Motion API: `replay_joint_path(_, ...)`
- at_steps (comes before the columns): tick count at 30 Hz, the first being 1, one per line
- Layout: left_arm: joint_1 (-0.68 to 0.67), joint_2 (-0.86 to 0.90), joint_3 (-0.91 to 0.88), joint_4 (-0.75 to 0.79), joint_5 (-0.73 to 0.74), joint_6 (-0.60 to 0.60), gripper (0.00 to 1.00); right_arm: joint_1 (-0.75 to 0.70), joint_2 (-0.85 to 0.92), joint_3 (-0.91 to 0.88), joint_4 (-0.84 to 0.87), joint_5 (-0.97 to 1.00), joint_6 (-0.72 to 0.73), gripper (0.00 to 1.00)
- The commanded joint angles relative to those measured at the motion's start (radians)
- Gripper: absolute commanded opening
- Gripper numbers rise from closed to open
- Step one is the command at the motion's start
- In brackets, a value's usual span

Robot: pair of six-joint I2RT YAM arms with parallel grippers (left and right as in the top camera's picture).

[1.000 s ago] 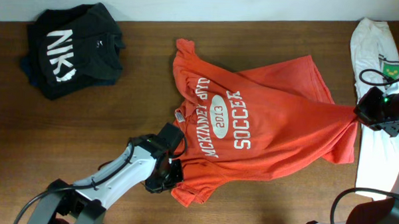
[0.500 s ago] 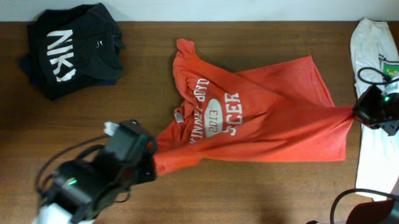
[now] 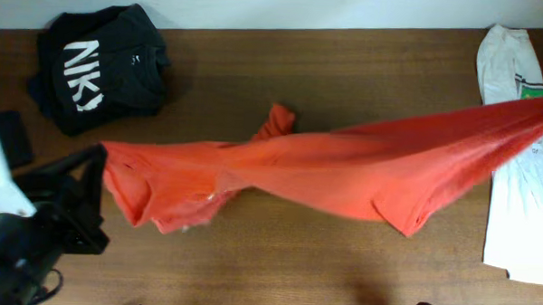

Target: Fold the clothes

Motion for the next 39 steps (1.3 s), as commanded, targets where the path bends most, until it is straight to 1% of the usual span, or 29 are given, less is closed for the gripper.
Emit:
replay_joint_path(1,-0.002,0.058,0.128,-0.03,-0.185,0.037,0.0,0.005,-0.003,0.013,-0.006,-0.023,0.028,0.04)
replay_joint_path(2,-0.002,0.067,0.133,-0.035,-0.237,0.037,0.01,0.005,0.002,0.013,-0.006,-0.023,0.028,0.04)
replay_joint_path(3,-0.002,0.073,0.133,-0.045,-0.248,0.037,0.0,0.005,0.005,0.013,-0.005,-0.023,0.028,0.04)
replay_joint_path(5,-0.002,0.079,0.133,-0.052,-0.248,0.045,0.01,0.005,0.002,0.014,0.016,-0.026,0.028,0.04)
replay_joint_path(7,-0.002,0.079,0.133,-0.029,-0.249,0.098,0.0,0.005,-0.022,0.018,0.066,-0.035,0.027,0.04)
replay_joint_path(9,-0.002,0.078,0.141,-0.005,-0.248,0.114,0.01,0.005,-0.061,0.033,0.113,-0.037,0.028,0.04)
replay_joint_path(11,-0.002,0.078,0.16,0.044,-0.269,0.15,0.0,0.005,-0.105,0.054,0.167,-0.037,0.059,0.04)
replay_joint_path(12,-0.002,0.078,0.171,0.086,-0.321,0.165,0.01,0.005,-0.118,0.059,0.19,-0.036,0.08,0.04)
replay_joint_path(14,-0.002,0.078,0.174,0.183,-0.393,0.22,0.01,0.005,-0.133,0.061,0.243,-0.036,0.12,0.04)
replay_joint_path(17,-0.002,0.117,0.171,0.348,-0.435,0.312,0.01,0.005,-0.105,0.061,0.314,-0.036,0.181,0.04)
replay_joint_path(19,-0.002,0.177,0.17,0.418,-0.476,0.333,0.01,0.005,-0.042,0.061,0.353,-0.045,0.243,0.04)
replay_joint_path(21,0.003,0.293,0.17,0.479,-0.531,0.372,0.0,0.006,0.048,0.061,0.386,-0.081,0.257,0.04)
replay_joint_path(23,0.042,0.419,0.17,0.526,-0.536,0.4,0.0,0.006,0.151,0.061,0.401,-0.097,0.257,0.04)
replay_joint_path(27,0.148,0.731,0.17,0.66,-0.508,0.4,0.01,0.006,0.378,0.061,0.402,-0.085,0.233,0.04)
replay_joint_path(28,0.17,0.82,0.17,0.704,-0.509,0.401,0.03,0.006,0.437,0.061,0.398,-0.085,0.222,0.06)
replay_joint_path(29,0.181,0.876,0.17,0.718,-0.502,0.399,0.12,0.006,0.476,0.061,0.39,-0.096,0.207,0.12)
replay_joint_path(30,0.189,0.923,0.17,0.721,-0.469,0.399,0.18,0.006,0.507,0.061,0.382,-0.096,0.205,0.23)
replay_joint_path(31,0.194,0.982,0.17,0.716,-0.405,0.399,0.51,0.006,0.548,0.061,0.364,-0.096,0.184,0.39)
replay_joint_path(32,0.192,1.04,0.17,0.683,-0.322,0.399,0.87,0.008,0.586,0.061,0.34,-0.096,0.16,0.67)
replay_joint_path(33,0.187,1.058,0.17,0.663,-0.294,0.399,0.97,0.008,0.595,0.061,0.325,-0.094,0.148,0.79)
replay_joint_path(34,0.176,1.071,0.17,0.63,-0.272,0.399,0.99,0.01,0.602,0.061,0.302,-0.09,0.115,0.86)
replay_joint_path(35,0.171,1.071,0.17,0.616,-0.272,0.399,0.99,0.011,0.602,0.061,0.295,-0.086,0.107,0.9)
replay_joint_path(36,0.157,1.061,0.176,0.575,-0.272,0.399,0.99,0.011,0.591,0.061,0.27,-0.085,0.102,1.0)
replay_joint_path(39,0.132,1.015,0.195,0.458,-0.272,0.399,0.99,0.011,0.558,0.062,0.227,-0.085,0.101,0.99)
